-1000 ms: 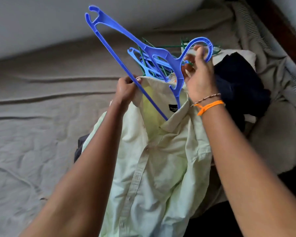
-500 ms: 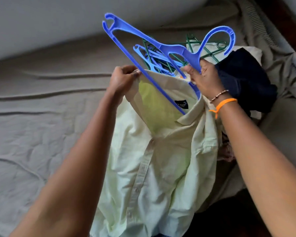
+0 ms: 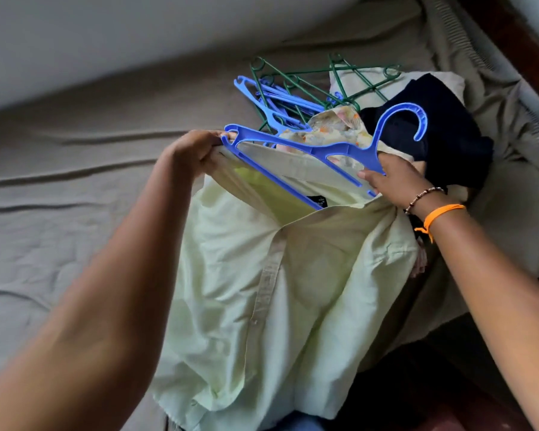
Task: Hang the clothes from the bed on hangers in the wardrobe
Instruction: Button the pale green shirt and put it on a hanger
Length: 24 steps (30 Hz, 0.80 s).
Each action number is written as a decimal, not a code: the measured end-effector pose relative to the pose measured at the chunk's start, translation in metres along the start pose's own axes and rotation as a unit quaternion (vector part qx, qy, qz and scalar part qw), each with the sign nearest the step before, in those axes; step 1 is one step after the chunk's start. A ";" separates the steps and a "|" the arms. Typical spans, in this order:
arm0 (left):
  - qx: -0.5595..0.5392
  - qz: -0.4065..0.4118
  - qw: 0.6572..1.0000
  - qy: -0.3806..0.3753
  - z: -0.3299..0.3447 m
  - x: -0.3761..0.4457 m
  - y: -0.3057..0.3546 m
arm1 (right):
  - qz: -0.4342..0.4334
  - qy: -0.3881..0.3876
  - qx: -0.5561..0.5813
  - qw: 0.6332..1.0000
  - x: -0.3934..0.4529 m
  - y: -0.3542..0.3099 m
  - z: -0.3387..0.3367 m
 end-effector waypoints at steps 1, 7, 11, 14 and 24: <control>-0.014 0.000 1.000 -0.014 0.001 -0.001 0.002 | 0.004 0.003 0.004 1.000 -0.002 0.006 0.002; -0.025 0.037 0.996 -0.077 0.017 -0.010 0.006 | 0.035 0.020 0.008 0.999 -0.012 0.027 0.005; 0.036 0.068 0.993 -0.087 0.019 -0.011 0.003 | 0.045 0.013 0.021 0.999 -0.015 0.032 0.009; 0.108 0.093 0.990 -0.018 0.021 -0.010 0.004 | 0.054 0.021 0.018 0.998 -0.015 0.033 0.011; 0.089 0.072 0.991 -0.075 0.030 -0.013 0.009 | 0.022 0.049 -0.123 0.991 -0.036 0.025 0.029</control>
Point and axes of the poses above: each hand's wrist, its own x-axis towards the middle knuckle, its own z-axis out of the palm, y = z × x, the point moved 6 cm from there along x, towards the middle knuckle, and after that the axes turned 3 degrees about -z, right-handed, at the moved point
